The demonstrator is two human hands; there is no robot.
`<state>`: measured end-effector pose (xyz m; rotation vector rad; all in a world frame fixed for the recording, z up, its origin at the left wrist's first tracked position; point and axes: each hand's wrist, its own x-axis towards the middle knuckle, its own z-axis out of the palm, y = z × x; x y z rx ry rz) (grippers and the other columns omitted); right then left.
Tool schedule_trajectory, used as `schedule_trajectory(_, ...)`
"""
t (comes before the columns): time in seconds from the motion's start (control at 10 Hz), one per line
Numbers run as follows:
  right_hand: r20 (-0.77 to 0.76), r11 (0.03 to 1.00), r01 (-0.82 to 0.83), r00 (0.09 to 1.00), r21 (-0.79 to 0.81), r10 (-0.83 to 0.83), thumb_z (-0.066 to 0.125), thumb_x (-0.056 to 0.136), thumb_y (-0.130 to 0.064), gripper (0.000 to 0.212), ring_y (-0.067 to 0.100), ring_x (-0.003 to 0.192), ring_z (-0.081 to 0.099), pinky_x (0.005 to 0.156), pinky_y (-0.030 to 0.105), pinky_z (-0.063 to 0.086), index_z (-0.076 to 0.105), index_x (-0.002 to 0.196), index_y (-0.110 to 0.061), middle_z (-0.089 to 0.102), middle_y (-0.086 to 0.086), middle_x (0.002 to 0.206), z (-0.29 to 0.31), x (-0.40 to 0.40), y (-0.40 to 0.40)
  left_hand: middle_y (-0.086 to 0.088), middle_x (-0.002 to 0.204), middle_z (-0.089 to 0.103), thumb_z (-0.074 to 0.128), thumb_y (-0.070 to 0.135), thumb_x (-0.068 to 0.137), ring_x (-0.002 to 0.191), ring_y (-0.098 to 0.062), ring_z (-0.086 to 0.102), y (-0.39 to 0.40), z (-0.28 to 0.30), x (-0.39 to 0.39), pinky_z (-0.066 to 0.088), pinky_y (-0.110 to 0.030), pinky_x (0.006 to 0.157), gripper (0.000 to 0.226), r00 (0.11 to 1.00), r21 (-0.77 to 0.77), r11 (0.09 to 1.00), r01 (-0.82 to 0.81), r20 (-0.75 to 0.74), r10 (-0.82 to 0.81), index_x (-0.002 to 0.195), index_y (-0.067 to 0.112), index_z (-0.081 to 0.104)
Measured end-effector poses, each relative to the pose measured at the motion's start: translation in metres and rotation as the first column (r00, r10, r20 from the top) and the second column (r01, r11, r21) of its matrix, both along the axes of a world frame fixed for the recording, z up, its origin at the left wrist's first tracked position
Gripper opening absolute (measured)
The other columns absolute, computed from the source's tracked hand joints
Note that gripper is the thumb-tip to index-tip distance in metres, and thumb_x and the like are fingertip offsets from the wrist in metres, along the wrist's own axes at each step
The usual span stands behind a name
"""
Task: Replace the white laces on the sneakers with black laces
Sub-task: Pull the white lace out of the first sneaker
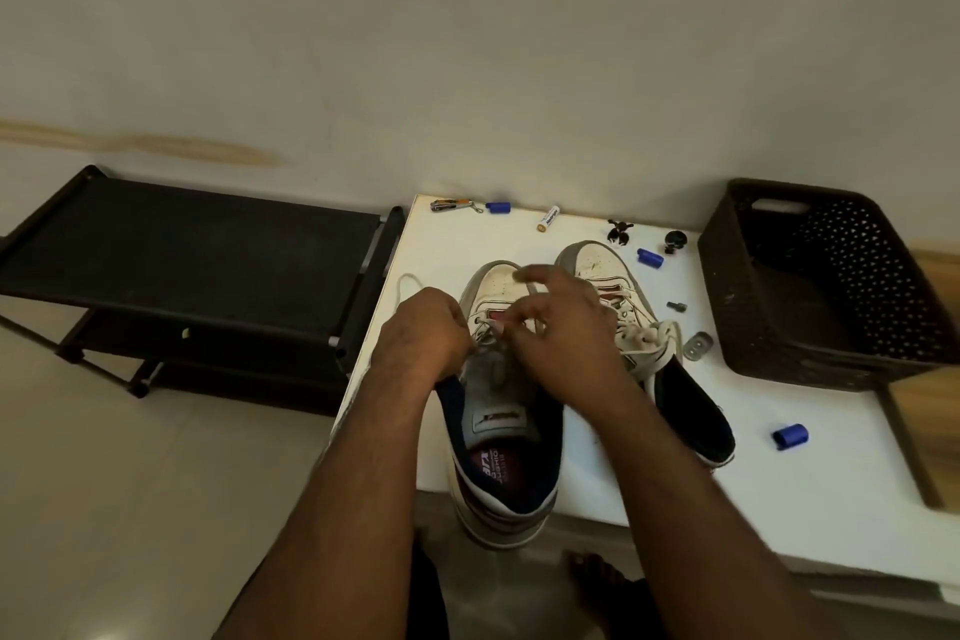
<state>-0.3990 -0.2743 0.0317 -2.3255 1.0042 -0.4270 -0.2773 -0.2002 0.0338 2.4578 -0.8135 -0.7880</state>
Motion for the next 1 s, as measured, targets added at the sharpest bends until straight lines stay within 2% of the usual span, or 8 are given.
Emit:
schedule_trajectory(0.1, 0.620, 0.621, -0.210, 0.539, 0.755, -0.571, 0.058, 0.089, -0.009, 0.015, 0.014, 0.103, 0.062, 0.094, 0.030, 0.047, 0.064, 0.075, -0.010, 0.067, -0.002, 0.109, 0.033, -0.009, -0.008, -0.008, 0.096, 0.067, 0.070, 0.017, 0.086, 0.090, -0.024, 0.065, 0.001, -0.001, 0.001, 0.056, -0.036, 0.081, 0.015, 1.000, 0.009, 1.000, 0.001, -0.008, -0.001, 0.099, 0.011, 0.070)
schedule_trajectory(0.2, 0.600, 0.487, -0.426, 0.183, 0.763, -0.779, 0.045, 0.092, -0.012, 0.026, 0.009, 0.040, 0.043, 0.043, 0.020, 0.041, 0.052, 0.067, -0.012, 0.057, 0.005, 0.064, 0.053, -0.034, -0.024, -0.011, 0.102, 0.068, 0.068, 0.016, 0.087, 0.094, -0.026, 0.065, 0.000, -0.004, 0.002, 0.057, -0.037, 0.082, 0.016, 1.000, 0.022, 1.000, 0.008, 0.002, -0.008, 0.102, 0.009, 0.069)
schedule_trajectory(0.3, 0.593, 0.714, 0.113, 0.477, 0.691, -0.649, 0.057, 0.090, -0.011, 0.025, 0.009, 0.039, 0.036, 0.039, 0.023, 0.031, 0.048, 0.067, -0.012, 0.049, 0.003, 0.061, 0.039, -0.037, -0.031, -0.011, 0.105, 0.067, 0.065, 0.016, 0.089, 0.095, -0.027, 0.065, -0.002, -0.004, 0.001, 0.057, -0.037, 0.082, 0.017, 1.000, 0.048, 0.999, 0.025, -0.004, -0.025, 0.104, 0.010, 0.066)
schedule_trajectory(0.4, 0.243, 0.915, 0.376, 0.883, 0.145, -0.401, 0.070, 0.083, -0.029, 0.039, 0.016, 0.099, 0.057, 0.084, 0.040, 0.048, 0.055, 0.119, -0.022, 0.058, 0.003, 0.114, 0.023, -0.028, -0.023, -0.009, 0.105, 0.065, 0.061, 0.023, 0.089, 0.095, -0.027, 0.064, -0.003, -0.006, -0.003, 0.056, -0.039, 0.082, 0.022, 0.998, 0.078, 0.995, 0.055, 0.012, -0.056, 0.108, 0.013, 0.061)
schedule_trajectory(0.5, 0.068, 0.919, 0.313, 0.950, -0.239, -0.306, 0.068, 0.082, -0.038, 0.067, 0.029, 0.126, 0.040, 0.102, 0.045, 0.035, 0.040, 0.141, -0.022, 0.045, 0.007, 0.137, 0.018, -0.016, -0.008, -0.004, 0.100, 0.065, 0.068, 0.042, 0.083, 0.091, -0.023, 0.063, -0.002, -0.009, -0.006, 0.053, -0.035, 0.076, 0.034, 0.994, 0.144, 0.986, 0.079, 0.064, -0.089, 0.104, 0.018, 0.057)
schedule_trajectory(0.6, -0.022, 0.991, 0.118, 0.993, -0.062, -0.119, 0.064, 0.087, -0.038, 0.028, 0.020, 0.100, 0.058, 0.082, 0.031, 0.045, 0.064, 0.108, -0.020, 0.060, 0.002, 0.108, 0.014, -0.004, 0.005, -0.004, 0.097, 0.066, 0.069, 0.043, 0.080, 0.086, -0.023, 0.063, -0.001, -0.014, -0.009, 0.051, -0.033, 0.072, 0.034, 0.985, 0.184, 0.980, 0.071, 0.144, -0.098, 0.102, 0.018, 0.060)
schedule_trajectory(0.7, -0.397, 0.990, 0.028, 0.917, 0.135, 0.028, 0.062, 0.086, -0.042, 0.030, 0.021, 0.100, 0.060, 0.078, 0.029, 0.044, 0.062, 0.107, -0.020, 0.061, 0.002, 0.107, 0.003, -0.001, 0.009, -0.004, 0.100, 0.066, 0.068, 0.037, 0.080, 0.089, -0.025, 0.064, 0.001, -0.015, -0.012, 0.050, -0.031, 0.071, 0.029, 0.975, 0.188, 0.979, 0.075, 0.193, -0.111, 0.103, 0.019, 0.061)
schedule_trajectory(1.0, -0.412, 0.960, 0.122, 0.911, 0.252, -0.007, 0.067, 0.085, -0.017, 0.026, 0.017, 0.079, 0.055, 0.061, 0.024, 0.036, 0.051, 0.065, -0.022, 0.055, -0.002, 0.077, 0.004, -0.040, -0.013, -0.006, 0.076, 0.058, 0.076, 0.029, 0.079, 0.073, -0.021, 0.053, 0.027, 0.000, 0.000, 0.041, -0.028, 0.065, 0.039, 0.985, 0.201, 0.969, 0.141, 0.071, -0.158, 0.061, 0.018, 0.044)
